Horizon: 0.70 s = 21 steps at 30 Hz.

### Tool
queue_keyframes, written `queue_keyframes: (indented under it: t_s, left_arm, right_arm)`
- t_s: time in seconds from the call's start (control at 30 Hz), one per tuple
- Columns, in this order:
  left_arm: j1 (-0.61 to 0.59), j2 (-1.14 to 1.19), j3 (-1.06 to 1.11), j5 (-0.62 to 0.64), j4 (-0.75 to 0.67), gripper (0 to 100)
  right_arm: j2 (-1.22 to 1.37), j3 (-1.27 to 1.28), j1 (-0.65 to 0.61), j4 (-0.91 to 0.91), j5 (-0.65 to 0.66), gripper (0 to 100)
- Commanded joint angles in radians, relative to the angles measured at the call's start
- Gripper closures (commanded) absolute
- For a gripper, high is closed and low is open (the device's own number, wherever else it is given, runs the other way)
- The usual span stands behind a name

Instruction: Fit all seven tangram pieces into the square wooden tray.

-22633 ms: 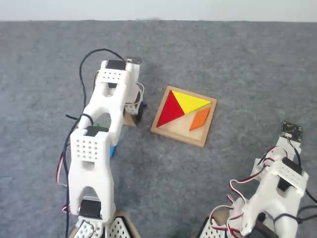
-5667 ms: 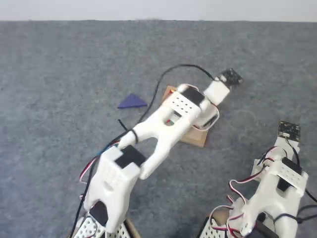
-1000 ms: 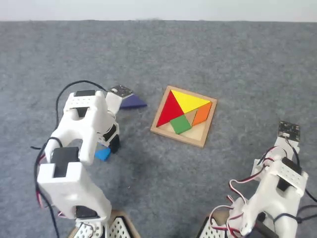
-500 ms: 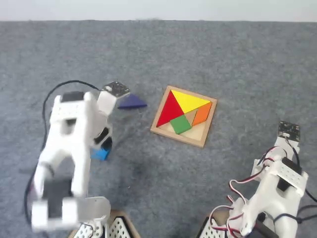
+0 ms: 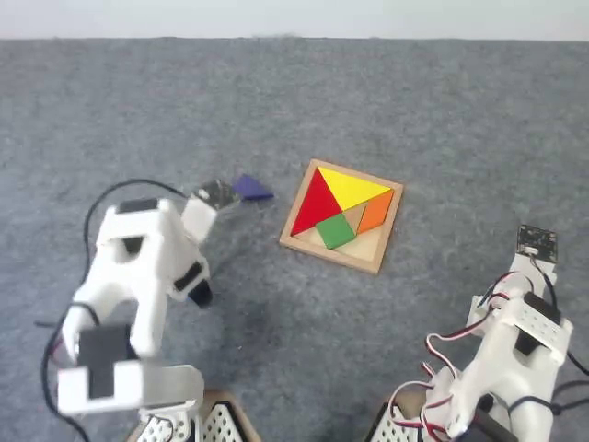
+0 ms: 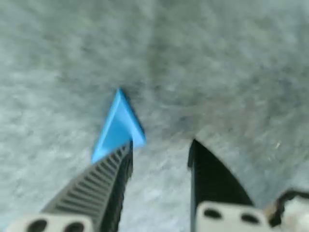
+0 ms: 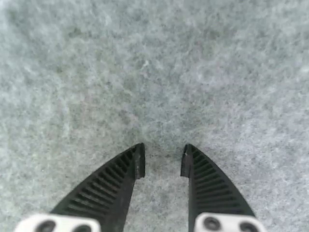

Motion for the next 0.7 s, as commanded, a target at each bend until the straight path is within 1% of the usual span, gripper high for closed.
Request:
queue_keyframes:
  t_s: [0.0,0.1,0.23,0.33,0.47,0.57,0.67]
  left_arm:
    - [-0.046,0.259,-0.183,0.014,-0.015,82]
    - [-0.063,0.336,-0.292,0.012,0.052,84]
    - [-0.061,0.350,-0.326,0.015,0.055,84]
    - [-0.066,0.348,-0.377,0.048,0.058,84]
    - [-0.078,0.350,-0.435,0.063,0.074,84]
    - [-0.092,0.359,-0.475,0.089,0.049,84]
    - [-0.112,0.350,-0.519,0.097,0.072,84]
  right_arm:
    - [-0.012,0.002,-0.015,-0.010,0.011,87.3]
    - [-0.012,0.002,-0.015,-0.012,0.011,87.3]
    - [-0.012,0.002,-0.015,-0.012,0.011,87.3]
    - [-0.012,0.002,-0.015,-0.012,0.011,87.3]
    - [-0.012,0.002,-0.015,-0.012,0.011,87.3]
    - [-0.012,0.002,-0.015,-0.012,0.011,87.3]
    - [-0.012,0.002,-0.015,-0.012,0.011,87.3]
